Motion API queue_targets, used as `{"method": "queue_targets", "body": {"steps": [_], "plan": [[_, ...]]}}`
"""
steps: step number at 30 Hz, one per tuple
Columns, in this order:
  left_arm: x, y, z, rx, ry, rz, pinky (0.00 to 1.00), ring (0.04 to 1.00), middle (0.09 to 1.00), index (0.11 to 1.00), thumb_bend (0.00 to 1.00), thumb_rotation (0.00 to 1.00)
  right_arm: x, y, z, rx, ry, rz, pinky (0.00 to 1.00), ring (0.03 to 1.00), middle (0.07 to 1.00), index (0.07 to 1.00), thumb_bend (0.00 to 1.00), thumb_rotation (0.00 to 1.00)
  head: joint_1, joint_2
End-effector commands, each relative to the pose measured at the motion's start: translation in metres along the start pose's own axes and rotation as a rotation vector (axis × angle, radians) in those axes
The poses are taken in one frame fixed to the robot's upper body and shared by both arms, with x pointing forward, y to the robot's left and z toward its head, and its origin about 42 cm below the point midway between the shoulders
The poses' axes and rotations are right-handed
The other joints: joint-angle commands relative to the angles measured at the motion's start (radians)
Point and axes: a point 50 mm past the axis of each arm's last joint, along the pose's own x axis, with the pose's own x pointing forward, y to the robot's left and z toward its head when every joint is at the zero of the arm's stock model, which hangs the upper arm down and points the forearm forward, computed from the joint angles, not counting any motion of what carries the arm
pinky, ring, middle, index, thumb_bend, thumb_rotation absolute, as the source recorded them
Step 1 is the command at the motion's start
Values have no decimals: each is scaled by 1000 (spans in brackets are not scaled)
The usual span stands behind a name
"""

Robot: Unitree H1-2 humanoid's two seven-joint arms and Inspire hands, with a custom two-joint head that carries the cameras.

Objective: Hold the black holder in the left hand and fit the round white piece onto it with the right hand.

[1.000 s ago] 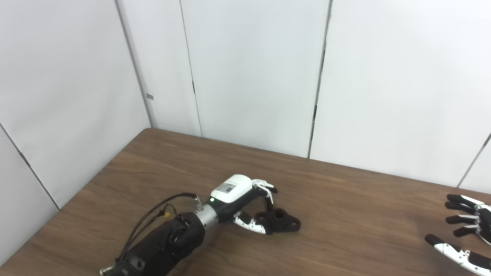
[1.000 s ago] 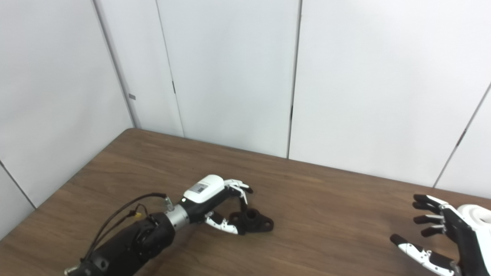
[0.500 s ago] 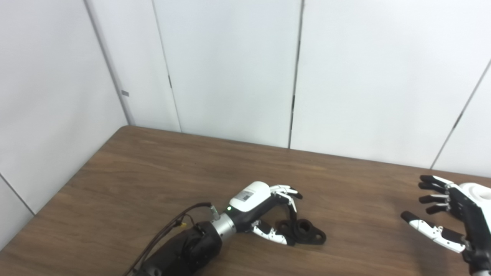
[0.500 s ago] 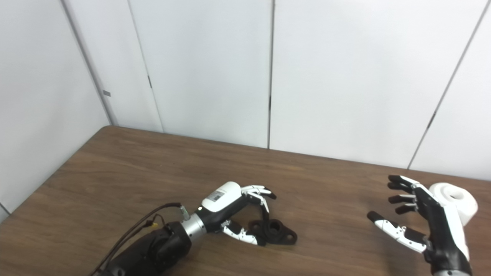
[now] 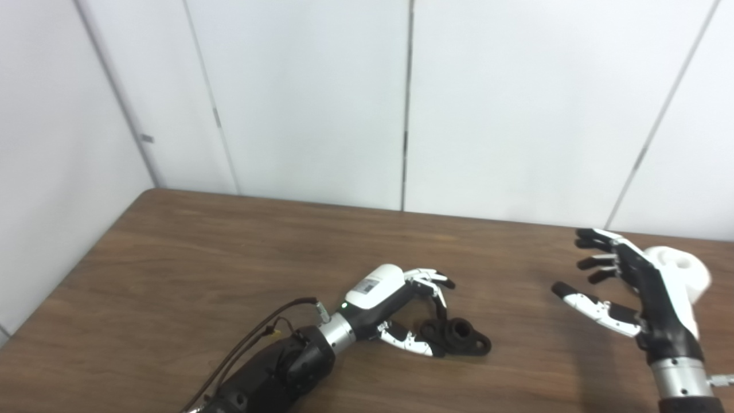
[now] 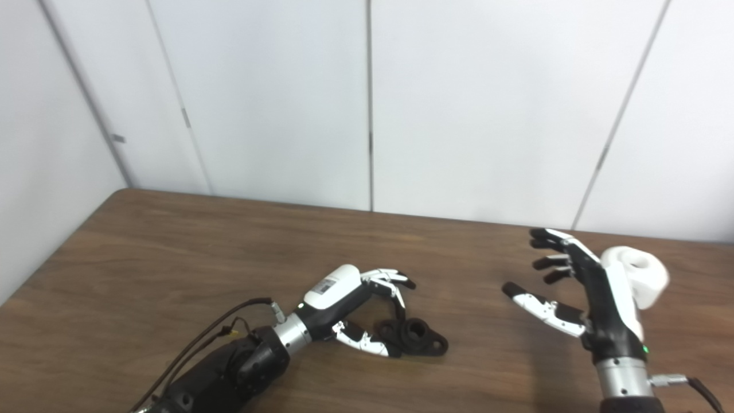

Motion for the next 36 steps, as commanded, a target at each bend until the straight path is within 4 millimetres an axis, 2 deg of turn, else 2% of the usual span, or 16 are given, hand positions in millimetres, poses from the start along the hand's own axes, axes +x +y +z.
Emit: {"method": "queue_targets", "body": {"steps": [1,2,3,9,15,18,26,32,34,36], "plan": [[-33,-48,-20,-27,113,-189,696,872,821,488,524,61,13,-5,20,-7,-92,-47,495,609,723,748,560,362,-35,2],[-35,-48,-22,-33,122,-187,699,874,822,487,524,61,13,-4,21,-9,-94,-48,496,610,722,749,559,362,-35,2],[-39,-47,-26,-48,139,-180,701,875,822,487,524,60,14,-2,23,-9,-94,-49,497,610,722,749,559,361,-73,4],[-55,-38,-42,-100,199,-168,751,875,828,488,523,57,18,9,33,-11,-98,-51,513,631,736,753,553,358,-198,-1],[-66,-23,-45,-17,168,-188,712,857,819,488,523,53,27,10,40,-28,-99,-52,509,635,733,749,570,357,-334,-19],[-69,-17,-46,-6,161,-185,711,846,809,488,522,51,33,8,43,-51,-104,-50,500,639,734,747,576,338,-377,-28],[-74,-9,-46,0,151,-191,698,831,801,488,522,49,55,-16,44,-204,-104,-25,516,650,736,758,602,352,-443,-64],[-75,-4,-47,-1,151,-204,697,835,806,488,521,47,71,-38,42,-351,-74,8,521,630,704,746,677,346,-504,-84],[-76,-2,-47,-5,152,-208,709,836,807,488,521,46,77,-49,43,-417,-40,30,542,702,793,762,694,343,-516,-90],[-76,-2,-47,-6,150,-206,707,833,804,488,521,46,82,-59,45,-478,3,52,560,755,844,777,705,355,-524,-97]]}}
